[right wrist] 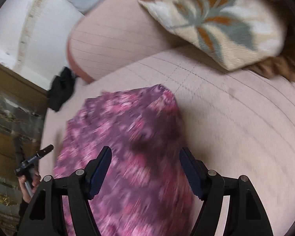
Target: Fold small clothes
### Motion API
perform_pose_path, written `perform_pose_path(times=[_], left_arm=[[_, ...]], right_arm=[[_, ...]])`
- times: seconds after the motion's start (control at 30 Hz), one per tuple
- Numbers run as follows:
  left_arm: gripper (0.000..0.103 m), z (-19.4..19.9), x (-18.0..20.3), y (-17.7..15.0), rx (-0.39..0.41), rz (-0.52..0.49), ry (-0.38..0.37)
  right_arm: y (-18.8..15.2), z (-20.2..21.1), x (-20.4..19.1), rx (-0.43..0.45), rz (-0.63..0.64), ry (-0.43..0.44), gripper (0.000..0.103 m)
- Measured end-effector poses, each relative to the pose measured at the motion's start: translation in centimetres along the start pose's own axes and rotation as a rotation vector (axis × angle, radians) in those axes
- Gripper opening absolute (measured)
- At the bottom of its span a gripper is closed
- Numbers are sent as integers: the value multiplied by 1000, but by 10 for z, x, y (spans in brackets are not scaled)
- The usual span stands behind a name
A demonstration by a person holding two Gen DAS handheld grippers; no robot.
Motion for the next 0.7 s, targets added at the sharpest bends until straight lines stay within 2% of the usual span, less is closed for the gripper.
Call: perform_pose_path(times=[0.1,0.2,0.23,0.27,0.3,0.33,0.37,0.4,0.43,0.47,0.57,0.7], left_arm=[[67,-31,1,26,-21,2,-4],[64,-39,11,45,28,-19,4],[49,-42,15,49,32,-29,-10],[28,-46,23,52,28,-46,-16],[19,-48,27,52,21,-58,-10],[16,-51,34,52,16,-77,18],[9,-50,38,51,22,-98,40],[8,-48,41,51,24,-113,44],[8,-42,41,50,38,-119,46],[7,-30,40,49,62,-116,38],[7,28,31,35,136,-77,-49],[7,127,22,-33,230,-106,-115]], right_arm=[[35,-36,12,-16,-6,-33,77],[60,-60,19,-9,-19,-34,72],[65,-66,18,0,-12,-29,70],[68,-69,14,9,2,-34,69],[69,-71,10,16,23,-46,58],[70,-74,5,23,46,-67,39],[69,-77,2,23,59,-86,31],[68,-80,0,23,72,-120,21],[67,-80,-2,28,92,-163,11],[66,-77,-4,28,101,-170,7],[55,-40,-14,80,101,-118,6],[9,35,-39,155,145,-53,6]])
Point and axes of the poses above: each gripper's, at about its wrist camera, not at the fingertips, and z roughly against the way its jaws point, x to its right, y to its top, the point moved 4 cm from there along -z, roughly the way its jaws point, and after that the axes turned 4 degrees about -x, right-handed, at the moved point
